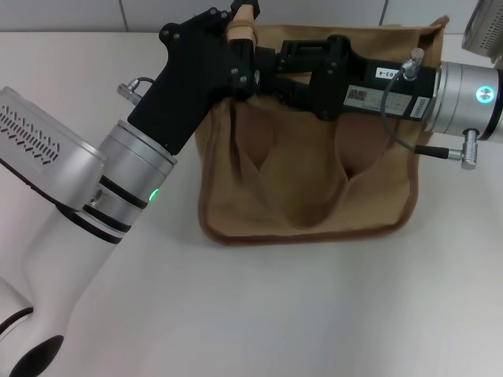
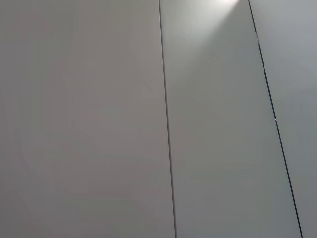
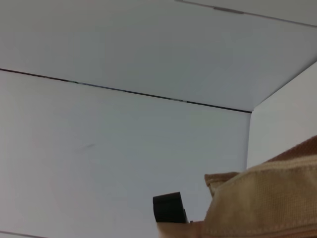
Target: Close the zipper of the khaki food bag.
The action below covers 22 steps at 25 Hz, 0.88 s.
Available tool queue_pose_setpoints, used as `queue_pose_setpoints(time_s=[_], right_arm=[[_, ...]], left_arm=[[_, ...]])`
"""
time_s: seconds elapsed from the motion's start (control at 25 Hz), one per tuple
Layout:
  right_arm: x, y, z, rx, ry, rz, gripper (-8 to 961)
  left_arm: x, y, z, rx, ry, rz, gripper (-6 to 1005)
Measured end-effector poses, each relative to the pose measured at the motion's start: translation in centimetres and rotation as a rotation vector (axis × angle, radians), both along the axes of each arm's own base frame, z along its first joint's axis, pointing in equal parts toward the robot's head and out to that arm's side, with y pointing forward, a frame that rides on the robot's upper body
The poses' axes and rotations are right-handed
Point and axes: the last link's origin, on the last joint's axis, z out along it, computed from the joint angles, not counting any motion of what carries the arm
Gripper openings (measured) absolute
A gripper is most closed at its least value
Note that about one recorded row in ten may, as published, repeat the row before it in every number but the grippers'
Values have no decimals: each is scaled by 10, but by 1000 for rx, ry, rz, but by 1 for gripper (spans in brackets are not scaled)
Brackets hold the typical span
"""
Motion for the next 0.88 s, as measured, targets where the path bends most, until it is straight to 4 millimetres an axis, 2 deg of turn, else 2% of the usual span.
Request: queue_pose_setpoints(time_s=[0.48, 0.88], right_arm=[[3, 2, -2, 8, -8, -32, 320], [-3, 4, -3, 9, -16, -11, 289]], left_arm=[[1, 0, 0, -2, -2, -3, 3], [2, 2, 0, -2, 2, -6, 3]])
